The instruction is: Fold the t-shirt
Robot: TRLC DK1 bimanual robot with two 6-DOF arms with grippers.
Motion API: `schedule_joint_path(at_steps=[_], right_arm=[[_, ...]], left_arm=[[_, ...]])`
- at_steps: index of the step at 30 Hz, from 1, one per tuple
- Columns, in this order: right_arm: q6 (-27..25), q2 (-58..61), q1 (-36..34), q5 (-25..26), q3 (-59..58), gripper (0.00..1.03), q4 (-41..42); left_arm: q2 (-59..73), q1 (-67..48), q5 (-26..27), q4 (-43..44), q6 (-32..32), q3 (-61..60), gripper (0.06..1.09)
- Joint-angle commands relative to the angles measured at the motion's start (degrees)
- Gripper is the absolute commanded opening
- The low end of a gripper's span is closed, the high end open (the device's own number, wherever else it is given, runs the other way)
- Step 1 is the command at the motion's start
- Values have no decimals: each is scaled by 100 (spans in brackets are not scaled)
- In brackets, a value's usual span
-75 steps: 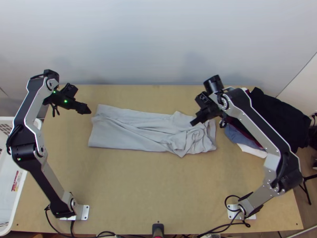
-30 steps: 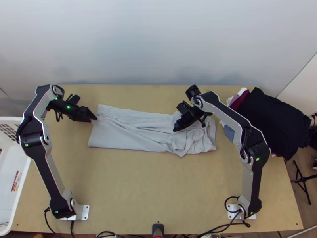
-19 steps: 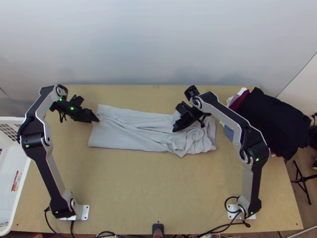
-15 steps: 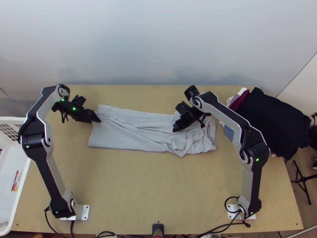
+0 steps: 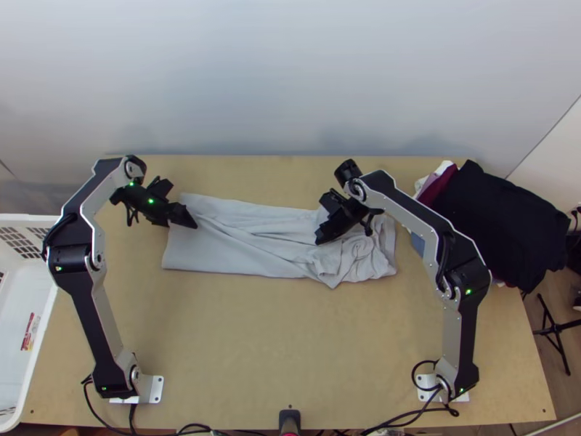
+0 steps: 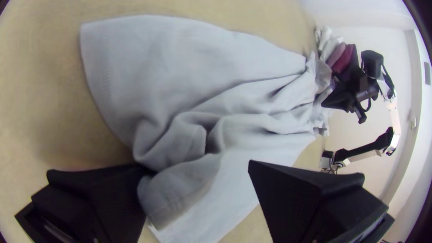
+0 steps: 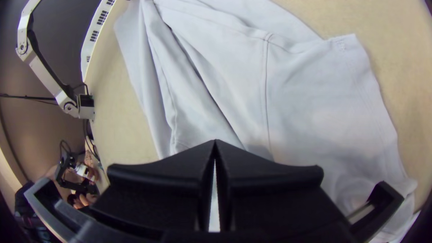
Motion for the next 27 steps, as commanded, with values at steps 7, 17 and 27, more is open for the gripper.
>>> schedule_joint_path(at_steps=[7,17,27], right_arm=[[-34,193,18,394,-134,3,279],[-42,378,79,799,-222,3,463],[-51,272,132,781,-134,3,340]], left_arm=[[206,-166,81,42,-296,366,80],[259,-166,433,59,-481,410,23],[57,1,547,77,-516,463,10]])
